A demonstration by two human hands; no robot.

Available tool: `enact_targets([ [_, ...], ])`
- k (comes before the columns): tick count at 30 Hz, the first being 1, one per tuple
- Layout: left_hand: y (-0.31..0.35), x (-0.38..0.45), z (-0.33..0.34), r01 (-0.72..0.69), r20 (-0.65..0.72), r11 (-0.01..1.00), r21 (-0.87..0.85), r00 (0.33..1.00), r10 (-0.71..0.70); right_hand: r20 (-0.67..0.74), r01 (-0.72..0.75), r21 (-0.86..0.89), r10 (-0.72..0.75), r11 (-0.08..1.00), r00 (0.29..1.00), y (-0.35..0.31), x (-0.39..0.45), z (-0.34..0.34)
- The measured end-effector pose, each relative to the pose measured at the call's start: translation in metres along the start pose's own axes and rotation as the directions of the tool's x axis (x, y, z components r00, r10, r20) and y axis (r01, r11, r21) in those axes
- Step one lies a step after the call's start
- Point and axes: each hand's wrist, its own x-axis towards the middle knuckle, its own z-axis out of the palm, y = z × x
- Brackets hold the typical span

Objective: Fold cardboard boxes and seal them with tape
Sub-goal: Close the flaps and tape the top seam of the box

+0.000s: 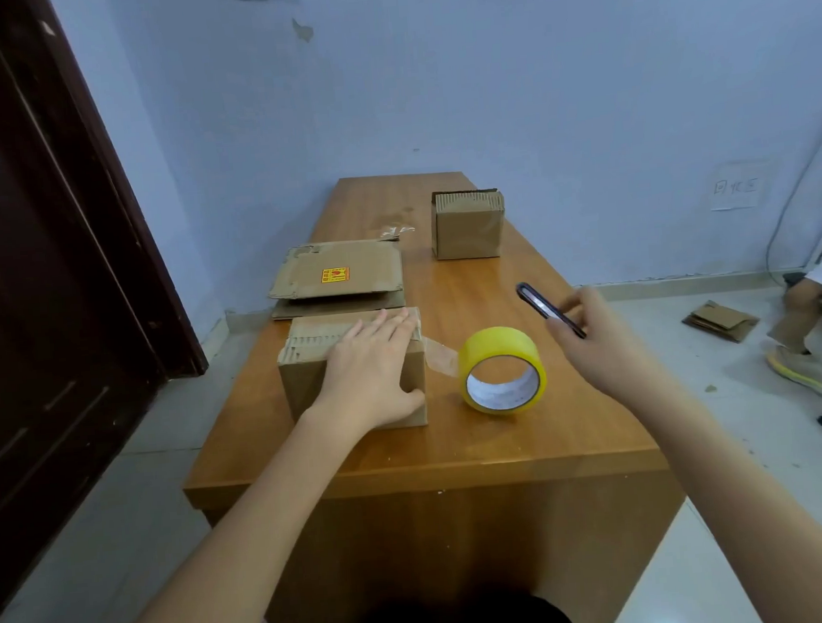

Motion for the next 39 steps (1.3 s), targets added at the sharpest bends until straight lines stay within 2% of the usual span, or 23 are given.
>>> enact_targets([
  [3,-0.007,0.002,-0.004,-0.012,0.001,0.999,-0.029,1.0,0.012,0.23,-0.115,0.109,0.088,0.987,0.969,-0.036,0.0,0.003],
  [6,-0.016,0.004,-0.006,-0.025,0.002,0.998,-0.061,1.0,0.025,0.37,-0.103,0.024,0.087,0.994,0.925,-0.051,-0.001,0.014],
  [11,-0.021,0.003,-0.002,-0.069,0.016,0.997,-0.027,0.997,0.07,0.294,-0.009,-0.109,0.041,0.994,0.955,-0.058,-0.003,0.038],
  [19,-0.022,0.004,0.001,-0.071,0.013,0.997,-0.037,0.997,0.071,0.217,-0.014,-0.208,0.06,0.978,0.974,-0.06,-0.003,0.049],
  [31,-0.022,0.006,0.003,-0.058,0.012,0.998,-0.039,0.998,0.059,0.276,-0.047,-0.139,0.085,0.989,0.957,-0.065,-0.013,0.043],
  [39,-0.021,0.007,0.006,-0.042,0.006,0.999,-0.025,0.999,0.042,0.246,0.016,-0.182,0.03,0.983,0.969,-0.064,-0.03,0.045],
])
